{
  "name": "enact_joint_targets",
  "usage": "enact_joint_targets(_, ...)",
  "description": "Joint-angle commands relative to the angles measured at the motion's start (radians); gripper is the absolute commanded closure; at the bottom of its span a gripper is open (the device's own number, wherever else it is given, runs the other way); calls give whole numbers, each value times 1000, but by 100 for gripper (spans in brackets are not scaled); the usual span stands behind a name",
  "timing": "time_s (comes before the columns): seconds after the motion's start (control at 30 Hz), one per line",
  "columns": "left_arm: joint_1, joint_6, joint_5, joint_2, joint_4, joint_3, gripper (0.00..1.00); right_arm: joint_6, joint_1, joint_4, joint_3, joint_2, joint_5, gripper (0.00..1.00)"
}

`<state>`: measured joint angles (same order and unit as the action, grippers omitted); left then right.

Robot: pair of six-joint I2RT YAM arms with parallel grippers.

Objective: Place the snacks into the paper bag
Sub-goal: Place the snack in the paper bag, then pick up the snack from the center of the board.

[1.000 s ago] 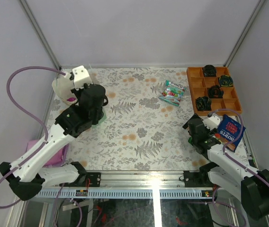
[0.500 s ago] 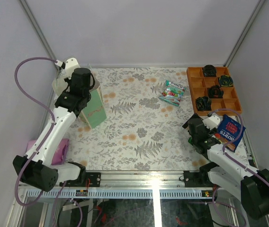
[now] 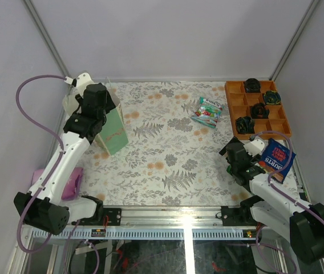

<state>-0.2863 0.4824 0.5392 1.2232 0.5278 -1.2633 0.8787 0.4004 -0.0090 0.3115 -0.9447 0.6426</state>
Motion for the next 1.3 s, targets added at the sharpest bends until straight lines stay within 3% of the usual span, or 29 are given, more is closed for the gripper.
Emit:
enact_joint_targets(0.0,1,9,-8,-41,8,-29,45,-5,-2,32,28,3,11,1)
enact_joint_targets(0.2,-22,9,-67,-59,28,-115,41,-6,-3,32,32,-3,6,1)
enact_joint_targets(0.47,-331,-1,92,-4,26,-209,40,-6,-2,32,29,6,7,1)
enact_joint_targets(0.7,-533,-36,135,208,-44,-247,35,-7,-2,28,26,16,9,1)
enact_joint_targets(1.07,-542,27,-26,520,-315,-221,27,-6,-2,37,21,21,6,1)
enact_joint_targets(1.27,-490,90,-158,668,-466,-216,24,-7,-2,48,20,10,-1,1)
